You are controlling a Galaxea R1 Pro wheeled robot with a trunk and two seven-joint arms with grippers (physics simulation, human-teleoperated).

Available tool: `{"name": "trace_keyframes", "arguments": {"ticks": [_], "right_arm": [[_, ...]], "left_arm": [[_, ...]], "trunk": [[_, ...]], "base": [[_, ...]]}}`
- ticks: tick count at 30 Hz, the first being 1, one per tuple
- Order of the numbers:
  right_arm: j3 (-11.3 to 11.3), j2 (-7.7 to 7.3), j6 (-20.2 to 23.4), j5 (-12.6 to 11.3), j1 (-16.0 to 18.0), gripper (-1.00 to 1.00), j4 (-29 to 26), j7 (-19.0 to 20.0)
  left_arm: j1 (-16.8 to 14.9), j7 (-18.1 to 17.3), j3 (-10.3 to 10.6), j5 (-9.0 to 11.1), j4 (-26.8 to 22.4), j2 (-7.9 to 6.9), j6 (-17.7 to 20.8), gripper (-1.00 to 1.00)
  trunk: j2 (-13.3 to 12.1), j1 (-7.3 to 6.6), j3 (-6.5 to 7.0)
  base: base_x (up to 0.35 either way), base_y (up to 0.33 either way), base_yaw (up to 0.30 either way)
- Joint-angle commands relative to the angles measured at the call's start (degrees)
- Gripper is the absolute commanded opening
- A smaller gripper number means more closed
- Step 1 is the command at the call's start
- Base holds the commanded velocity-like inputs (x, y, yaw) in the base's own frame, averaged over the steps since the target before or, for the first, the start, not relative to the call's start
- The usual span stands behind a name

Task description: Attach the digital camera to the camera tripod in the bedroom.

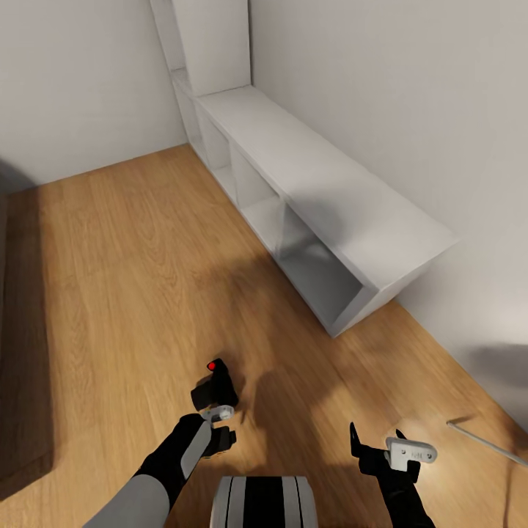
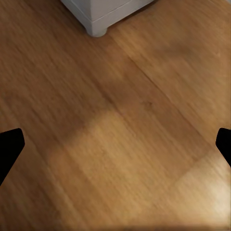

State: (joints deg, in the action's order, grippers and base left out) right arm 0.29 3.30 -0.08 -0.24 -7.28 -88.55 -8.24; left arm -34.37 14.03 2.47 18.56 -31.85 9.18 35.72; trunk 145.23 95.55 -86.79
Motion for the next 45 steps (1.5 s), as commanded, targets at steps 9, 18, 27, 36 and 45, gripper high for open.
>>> {"name": "trace_keyframes", "arguments": {"ticks": [9, 18, 27, 36, 45], "right_arm": [[0.01, 0.01, -0.01, -0.03, -0.02, 1.00, -0.06, -0.20], [0.06, 0.02, -0.01, -0.03, -0.02, 1.00, -0.05, -0.20], [0.06, 0.04, -0.01, -0.03, -0.02, 1.00, -0.04, -0.14], [0.06, 0.03, -0.01, -0.03, -0.02, 1.00, -0.04, -0.12], [0.06, 0.04, -0.01, -0.03, -0.02, 1.00, -0.04, -0.11]], "left_arm": [[-0.02, 0.41, 0.54, 0.52, -3.16, 0.04, 0.05, 1.00], [-0.26, 0.51, 0.64, 0.51, -1.88, 0.13, 0.09, 1.00], [-4.36, 1.48, 0.79, 0.51, 0.92, 0.32, 0.39, 1.00], [-6.88, 2.12, 0.87, 0.47, 1.73, 0.32, 0.49, 1.00], [-6.94, 2.10, 0.87, 0.50, 1.52, 0.31, 0.49, 1.00]], "trunk": [[0.01, -0.01, -0.03], [0.01, -0.01, -0.03], [0.01, -0.01, -0.03], [0.01, -0.01, -0.03], [0.01, -0.01, -0.03]], "base": [[0.000, 0.000, 0.000], [0.000, 0.000, 0.000], [0.000, 0.000, 0.000], [0.000, 0.000, 0.000], [0.000, 0.000, 0.000]]}}
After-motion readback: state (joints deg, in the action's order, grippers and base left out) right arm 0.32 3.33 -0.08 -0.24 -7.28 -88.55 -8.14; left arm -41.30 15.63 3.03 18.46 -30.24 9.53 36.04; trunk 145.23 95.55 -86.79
